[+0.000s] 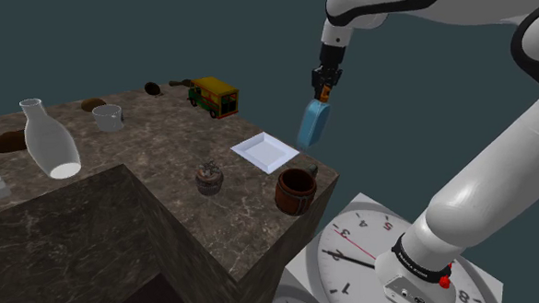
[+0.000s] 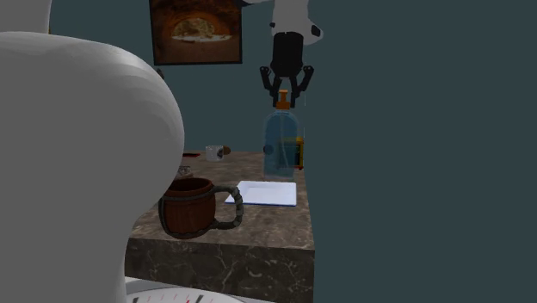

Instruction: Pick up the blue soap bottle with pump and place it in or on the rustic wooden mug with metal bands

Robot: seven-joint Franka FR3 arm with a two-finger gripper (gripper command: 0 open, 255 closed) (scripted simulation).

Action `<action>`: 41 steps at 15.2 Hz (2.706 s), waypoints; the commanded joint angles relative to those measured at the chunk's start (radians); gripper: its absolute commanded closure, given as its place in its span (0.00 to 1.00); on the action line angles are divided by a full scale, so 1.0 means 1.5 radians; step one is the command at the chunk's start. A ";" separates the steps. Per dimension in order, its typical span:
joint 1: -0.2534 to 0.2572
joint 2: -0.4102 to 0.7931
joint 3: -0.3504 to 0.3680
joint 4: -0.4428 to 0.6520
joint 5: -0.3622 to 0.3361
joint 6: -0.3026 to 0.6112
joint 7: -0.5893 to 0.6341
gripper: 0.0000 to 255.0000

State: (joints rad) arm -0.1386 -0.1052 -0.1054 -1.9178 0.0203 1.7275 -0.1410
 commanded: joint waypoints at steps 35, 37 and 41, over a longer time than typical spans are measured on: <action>0.076 -0.243 0.141 -0.016 0.053 -0.209 0.225 1.00; 0.077 -0.249 0.142 -0.040 0.054 -0.191 0.224 1.00; 0.077 -0.260 0.143 -0.085 0.055 -0.156 0.221 1.00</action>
State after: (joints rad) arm -0.0233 -0.4905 0.1071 -2.0280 0.1020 1.4793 0.1904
